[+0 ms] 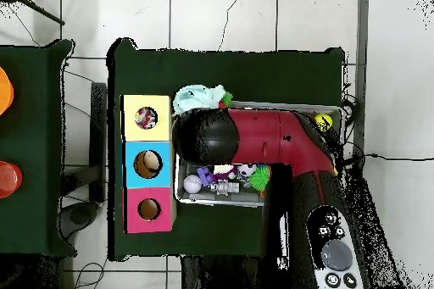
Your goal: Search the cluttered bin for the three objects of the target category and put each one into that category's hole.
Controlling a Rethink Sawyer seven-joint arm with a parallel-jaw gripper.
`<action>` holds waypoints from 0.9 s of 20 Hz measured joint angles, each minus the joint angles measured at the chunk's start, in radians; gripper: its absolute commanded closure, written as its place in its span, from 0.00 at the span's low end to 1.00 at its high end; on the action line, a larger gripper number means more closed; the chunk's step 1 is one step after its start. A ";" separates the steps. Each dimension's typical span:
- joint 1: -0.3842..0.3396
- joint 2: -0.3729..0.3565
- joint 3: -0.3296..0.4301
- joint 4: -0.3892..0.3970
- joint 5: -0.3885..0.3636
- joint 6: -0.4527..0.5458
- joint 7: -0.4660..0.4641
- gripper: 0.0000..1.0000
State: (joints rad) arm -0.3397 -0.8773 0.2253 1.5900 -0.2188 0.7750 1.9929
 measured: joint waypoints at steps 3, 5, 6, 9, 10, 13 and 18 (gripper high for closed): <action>-0.003 0.000 0.000 0.012 0.000 -0.040 0.000 0.00; -0.010 -0.001 0.002 0.028 0.001 -0.082 0.000 0.00; -0.014 -0.001 0.002 0.037 0.001 -0.100 0.000 0.00; -0.022 -0.001 0.002 0.057 0.000 -0.132 0.000 0.00; -0.024 0.000 0.002 0.062 0.001 -0.138 0.000 0.00; -0.041 0.009 0.006 0.066 0.000 -0.144 0.000 0.00; -0.083 0.034 0.021 0.066 -0.002 -0.145 0.000 0.00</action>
State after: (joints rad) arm -0.4222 -0.8438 0.2466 1.6565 -0.2205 0.6305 1.9929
